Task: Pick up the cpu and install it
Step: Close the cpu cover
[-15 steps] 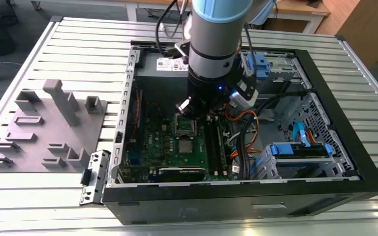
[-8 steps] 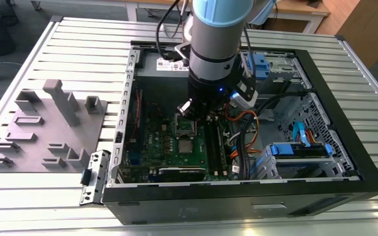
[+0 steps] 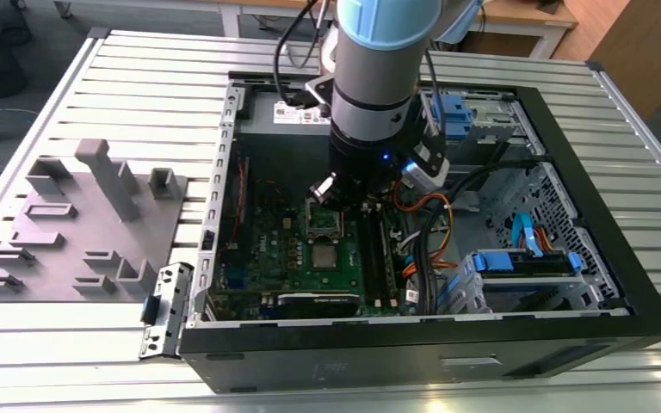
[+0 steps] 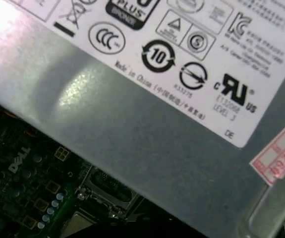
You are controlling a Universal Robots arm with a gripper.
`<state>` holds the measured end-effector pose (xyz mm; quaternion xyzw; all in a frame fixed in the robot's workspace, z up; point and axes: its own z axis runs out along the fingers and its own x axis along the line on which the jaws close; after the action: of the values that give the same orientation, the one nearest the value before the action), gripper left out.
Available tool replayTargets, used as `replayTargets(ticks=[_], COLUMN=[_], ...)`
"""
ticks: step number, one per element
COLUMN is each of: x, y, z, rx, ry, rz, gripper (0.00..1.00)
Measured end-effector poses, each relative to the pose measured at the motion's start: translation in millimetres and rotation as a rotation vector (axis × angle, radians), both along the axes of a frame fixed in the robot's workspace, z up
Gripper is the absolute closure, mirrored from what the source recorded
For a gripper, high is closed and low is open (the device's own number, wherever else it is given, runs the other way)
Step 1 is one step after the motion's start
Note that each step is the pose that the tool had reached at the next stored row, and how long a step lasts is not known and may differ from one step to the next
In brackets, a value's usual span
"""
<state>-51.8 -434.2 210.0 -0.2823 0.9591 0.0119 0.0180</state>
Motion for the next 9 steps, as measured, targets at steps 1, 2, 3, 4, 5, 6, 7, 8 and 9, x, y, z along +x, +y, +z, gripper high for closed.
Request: replayTargets(ticks=[1, 2, 3, 4, 5, 6, 7, 8, 9], x=[0.0, 0.0, 0.0, 0.0, 0.0, 0.0, 0.0, 0.0, 0.0], y=[0.3, 0.5, 0.8, 1.1, 1.3, 1.4, 1.6, 1.8, 1.9], z=[-0.8, -1.8, -2.8, -3.9, -5.0, -6.0, -6.8, -7.0, -7.2], rx=[-0.0002, -0.0001, -0.0002, -0.0001, -0.0002, -0.0002, -0.0003, -0.0006, -0.0006], ry=[0.0001, 0.0, 0.0001, 0.0001, 0.0001, 0.0001, 0.0001, 0.0002, 0.0002], rz=[0.0, 0.0, 0.0, 0.0, 0.0, 0.0, 0.0, 0.0, 0.0], gripper=[0.89, 0.89, 0.89, 0.89, 0.89, 0.89, 0.89, 0.89, 0.89])
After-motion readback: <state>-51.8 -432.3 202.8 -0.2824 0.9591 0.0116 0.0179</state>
